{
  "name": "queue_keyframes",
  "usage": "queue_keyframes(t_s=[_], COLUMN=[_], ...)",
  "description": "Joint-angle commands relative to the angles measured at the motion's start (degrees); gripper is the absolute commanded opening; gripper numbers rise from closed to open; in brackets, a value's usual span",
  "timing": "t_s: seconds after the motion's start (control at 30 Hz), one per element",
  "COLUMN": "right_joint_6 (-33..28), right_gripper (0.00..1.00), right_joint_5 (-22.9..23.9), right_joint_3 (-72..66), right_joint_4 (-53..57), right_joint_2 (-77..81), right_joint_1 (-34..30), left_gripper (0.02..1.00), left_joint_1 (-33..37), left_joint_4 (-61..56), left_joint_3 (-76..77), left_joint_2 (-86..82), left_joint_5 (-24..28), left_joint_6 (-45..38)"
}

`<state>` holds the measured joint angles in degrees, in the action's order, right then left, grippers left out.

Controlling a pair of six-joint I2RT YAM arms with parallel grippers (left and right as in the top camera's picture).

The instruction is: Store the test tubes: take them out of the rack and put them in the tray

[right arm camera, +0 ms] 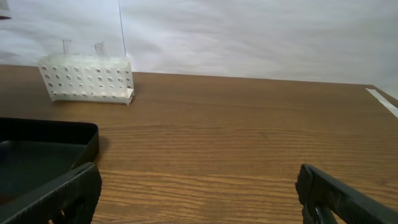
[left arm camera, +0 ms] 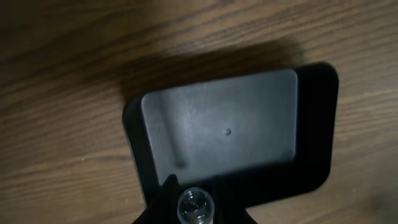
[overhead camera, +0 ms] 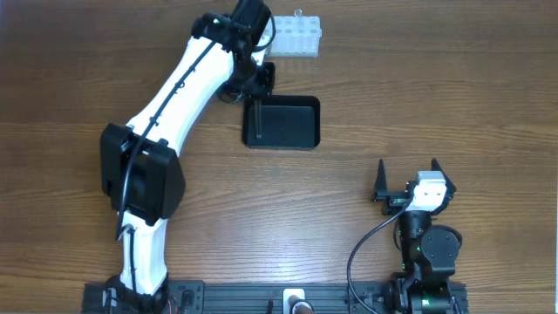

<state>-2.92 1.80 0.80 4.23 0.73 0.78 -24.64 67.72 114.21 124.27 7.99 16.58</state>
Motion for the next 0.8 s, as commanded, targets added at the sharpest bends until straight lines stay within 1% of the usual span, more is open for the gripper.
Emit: queue_keyframes(t_s=[0.03, 0.47, 0.8], right_joint_6=[0.52, 0.52, 0.52], right_gripper=[0.991, 0.991, 0.993], right_joint_5=[-0.48, -0.48, -0.48], right_joint_3=[-0.5, -0.5, -0.5], right_joint_4=[0.02, 0.02, 0.02], right_joint_2=[-0.46, -0.46, -0.46], right_joint_1=[-0.42, -0.42, -0.42], left_gripper=[0.04, 0.045, 0.077], left_joint_1=[0.04, 0.04, 0.04], left_joint_4=[-1.25, -1.97, -5.4], left_joint_3=[0.55, 0.55, 0.55], left_joint_2=[2.43, 7.23, 9.99], left_joint_5=[-0.35, -0.35, -0.33], left_joint_6=[0.61, 0.61, 0.61])
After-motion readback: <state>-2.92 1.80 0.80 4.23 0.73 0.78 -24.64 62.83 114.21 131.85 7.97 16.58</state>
